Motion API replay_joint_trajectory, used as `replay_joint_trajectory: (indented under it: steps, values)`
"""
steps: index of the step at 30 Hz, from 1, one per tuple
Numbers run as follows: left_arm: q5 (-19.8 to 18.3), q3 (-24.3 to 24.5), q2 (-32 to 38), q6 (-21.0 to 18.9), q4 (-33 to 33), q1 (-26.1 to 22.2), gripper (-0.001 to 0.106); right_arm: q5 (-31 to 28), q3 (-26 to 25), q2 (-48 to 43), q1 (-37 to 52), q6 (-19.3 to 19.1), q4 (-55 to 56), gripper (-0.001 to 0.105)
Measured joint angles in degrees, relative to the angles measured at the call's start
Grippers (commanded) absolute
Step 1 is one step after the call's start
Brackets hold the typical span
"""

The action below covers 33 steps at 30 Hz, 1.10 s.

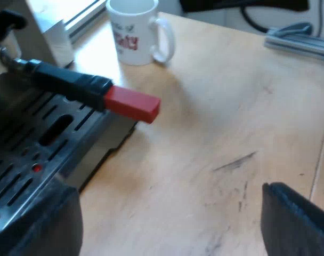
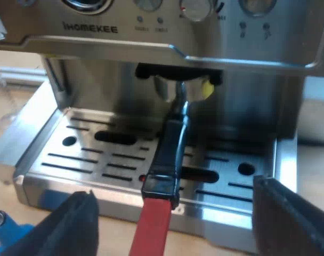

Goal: Grind coffee beans and then tamp

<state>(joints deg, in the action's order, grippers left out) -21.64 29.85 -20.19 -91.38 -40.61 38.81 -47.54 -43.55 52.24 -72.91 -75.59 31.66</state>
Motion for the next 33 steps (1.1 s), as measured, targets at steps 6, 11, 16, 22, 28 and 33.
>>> replay_joint_trajectory:
  steps: [6,11,16,22,28,33]
  values:
    - [0.3,0.0,0.0,0.0,1.9,0.0,0.077,9.1,-1.4,0.5,6.1,1.1,0.7,0.062]
    - [0.3,0.0,-0.1,0.0,4.0,0.0,0.077,10.3,-2.9,3.0,7.4,1.1,0.7,0.062]
    - [0.4,-0.3,-1.2,0.0,5.6,0.0,0.077,13.8,-5.1,7.8,7.4,1.1,0.7,0.062]
    - [0.4,-0.5,-3.0,0.0,6.4,0.0,0.077,19.1,-5.2,11.9,7.4,5.8,5.4,0.062]
    - [0.4,-0.5,-3.0,0.0,6.4,0.0,0.077,20.7,-5.2,13.4,8.0,6.2,6.7,0.062]
    - [0.4,-0.5,-3.0,0.0,6.4,0.0,0.077,22.2,-5.2,14.7,11.9,6.5,6.3,0.062]
